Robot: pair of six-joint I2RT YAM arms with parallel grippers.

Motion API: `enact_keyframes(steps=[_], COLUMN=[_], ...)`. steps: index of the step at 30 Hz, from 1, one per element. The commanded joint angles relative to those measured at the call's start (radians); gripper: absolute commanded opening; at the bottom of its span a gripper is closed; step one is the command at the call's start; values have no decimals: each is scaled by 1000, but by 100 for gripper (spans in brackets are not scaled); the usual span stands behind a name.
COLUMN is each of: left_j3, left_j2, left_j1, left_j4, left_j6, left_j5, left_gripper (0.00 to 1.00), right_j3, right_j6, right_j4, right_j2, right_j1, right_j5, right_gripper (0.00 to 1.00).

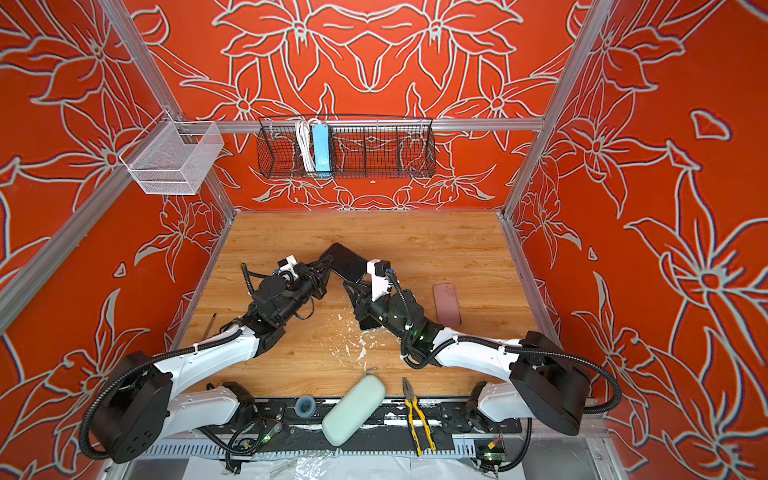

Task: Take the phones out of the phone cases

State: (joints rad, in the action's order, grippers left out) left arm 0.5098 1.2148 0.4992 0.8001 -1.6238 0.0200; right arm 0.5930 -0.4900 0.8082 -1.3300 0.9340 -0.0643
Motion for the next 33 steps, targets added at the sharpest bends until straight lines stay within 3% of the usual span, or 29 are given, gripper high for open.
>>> enact_keyframes(steps=[1, 15, 23, 33], left_j3=[66, 83, 81, 77], left_j2=[-56, -62, -69, -61], left_j1=[2, 3, 2, 3], left_j4=[120, 134, 134, 127], left_j6=[0, -11, -3, 64], left_j5=[-2, 1, -2, -9], left_gripper=[0, 0, 0, 0], right_j3=[-58, -85, -108, -111], right_j6=[143, 170, 126, 44], right_j4=[-254, -293, -267, -392], right_j2=[-51, -29, -10, 195], right_j1=[-4, -4, -4, -42], right_j5=[-94, -142, -136, -33], right_gripper=[18, 21, 21, 22])
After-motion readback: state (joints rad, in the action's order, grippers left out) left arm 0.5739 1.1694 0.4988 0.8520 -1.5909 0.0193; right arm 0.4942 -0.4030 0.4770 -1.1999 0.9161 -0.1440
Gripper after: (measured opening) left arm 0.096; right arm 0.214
